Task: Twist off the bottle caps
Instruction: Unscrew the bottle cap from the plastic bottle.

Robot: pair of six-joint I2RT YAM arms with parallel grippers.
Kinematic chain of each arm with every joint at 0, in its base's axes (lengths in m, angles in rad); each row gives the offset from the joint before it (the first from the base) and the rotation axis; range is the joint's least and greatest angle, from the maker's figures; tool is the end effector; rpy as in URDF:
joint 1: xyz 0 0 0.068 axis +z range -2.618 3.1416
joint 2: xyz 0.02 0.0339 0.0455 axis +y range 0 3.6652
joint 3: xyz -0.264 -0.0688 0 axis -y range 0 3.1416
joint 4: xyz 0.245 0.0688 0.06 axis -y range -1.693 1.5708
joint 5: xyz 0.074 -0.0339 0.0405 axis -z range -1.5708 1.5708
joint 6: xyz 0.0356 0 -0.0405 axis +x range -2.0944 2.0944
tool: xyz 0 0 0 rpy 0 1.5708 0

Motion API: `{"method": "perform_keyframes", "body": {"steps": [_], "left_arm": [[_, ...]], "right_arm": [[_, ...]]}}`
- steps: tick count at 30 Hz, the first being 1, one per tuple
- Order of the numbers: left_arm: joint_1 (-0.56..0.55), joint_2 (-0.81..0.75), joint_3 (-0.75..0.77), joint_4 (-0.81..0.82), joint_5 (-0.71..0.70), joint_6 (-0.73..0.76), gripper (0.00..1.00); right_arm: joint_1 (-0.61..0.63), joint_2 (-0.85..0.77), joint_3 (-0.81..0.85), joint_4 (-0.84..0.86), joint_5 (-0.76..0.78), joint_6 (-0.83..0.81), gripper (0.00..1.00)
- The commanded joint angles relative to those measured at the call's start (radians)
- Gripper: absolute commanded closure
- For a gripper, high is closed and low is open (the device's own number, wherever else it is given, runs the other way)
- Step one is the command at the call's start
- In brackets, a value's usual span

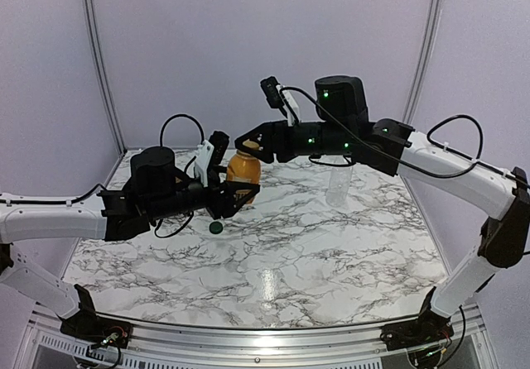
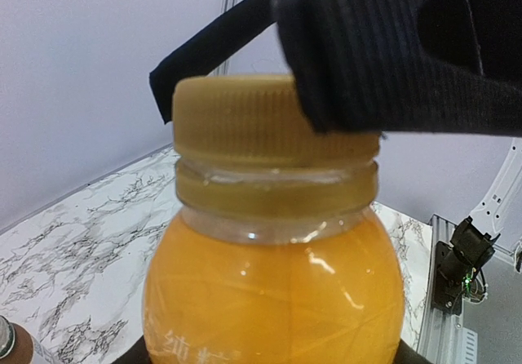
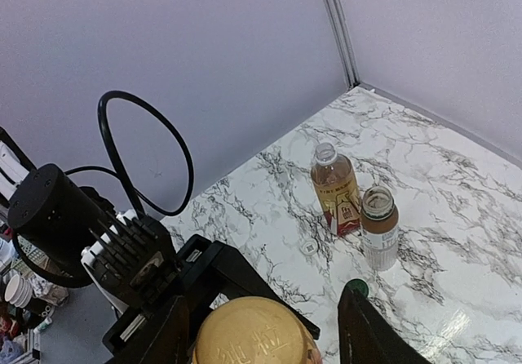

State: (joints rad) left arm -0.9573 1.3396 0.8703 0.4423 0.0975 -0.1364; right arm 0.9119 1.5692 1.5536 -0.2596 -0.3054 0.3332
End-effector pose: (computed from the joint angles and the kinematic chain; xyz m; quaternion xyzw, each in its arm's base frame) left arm 0.1783 -0.2592 0.3102 0.3168 0.6427 -0.3921 0.5769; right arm 0.2177 0.2986 0.4043 -0.3128 0.7292 0.4463 0.4138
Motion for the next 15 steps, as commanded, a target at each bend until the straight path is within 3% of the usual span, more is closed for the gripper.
{"method": "perform_keyframes", "body": {"steps": [1,10,15], "left_arm": [[-0.006,-0.010,0.021,-0.002,-0.015,0.017,0.85],[-0.006,-0.014,0.018,-0.005,-0.026,0.019,0.85],[-0.006,-0.017,0.016,-0.007,-0.026,0.020,0.85]], "right_arm": [[0.010,0.013,0.017,0.009,-0.027,0.015,0.44],[0.011,0.013,0.000,0.021,-0.041,0.024,0.44],[0.011,0.014,0.000,0.022,-0.044,0.024,0.55]]}}
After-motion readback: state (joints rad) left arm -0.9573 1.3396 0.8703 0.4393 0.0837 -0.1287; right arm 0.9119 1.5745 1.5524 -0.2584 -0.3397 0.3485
